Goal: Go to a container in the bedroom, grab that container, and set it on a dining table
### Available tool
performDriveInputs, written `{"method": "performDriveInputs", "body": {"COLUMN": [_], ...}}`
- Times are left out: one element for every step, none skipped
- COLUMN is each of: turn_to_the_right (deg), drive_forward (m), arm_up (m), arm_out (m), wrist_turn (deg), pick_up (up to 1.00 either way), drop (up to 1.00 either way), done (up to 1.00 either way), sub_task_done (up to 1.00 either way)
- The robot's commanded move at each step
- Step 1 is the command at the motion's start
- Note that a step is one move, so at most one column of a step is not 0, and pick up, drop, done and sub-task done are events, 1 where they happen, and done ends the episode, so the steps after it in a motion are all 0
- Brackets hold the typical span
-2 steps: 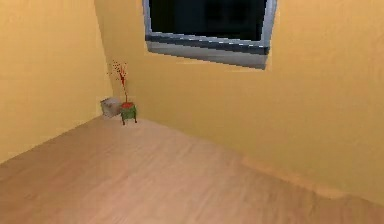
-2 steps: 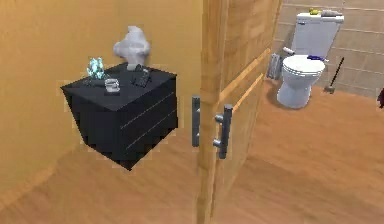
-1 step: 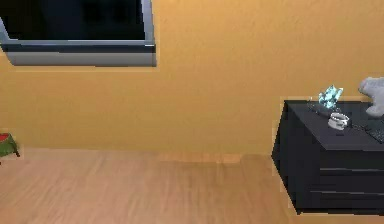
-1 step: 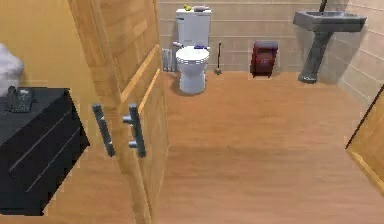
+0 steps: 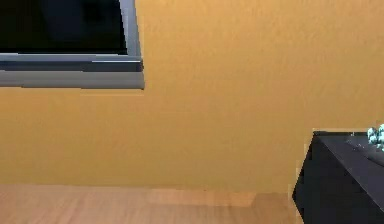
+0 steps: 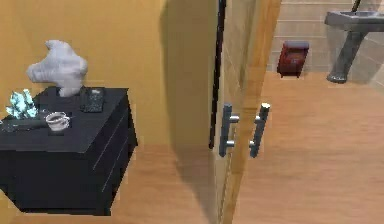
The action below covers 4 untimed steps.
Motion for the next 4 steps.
{"method": "performDriveInputs", "body": {"turn_to_the_right": [45.0, 0.0, -45.0, -30.0], "drive_forward": [0.0, 0.4, 0.0, 0.0], "arm_up": [0.0, 0.0, 0.0, 0.0], "arm_out": [0.0, 0.0, 0.0, 0.0], "wrist_turn": [0.0, 0.0, 0.0, 0.0], "pick_up": [0.0, 0.0, 0.0, 0.0], "drop": [0.0, 0.0, 0.0, 0.0], "done": [0.0, 0.0, 0.0, 0.0], "sub_task_done": [0.0, 0.0, 0.0, 0.0]}}
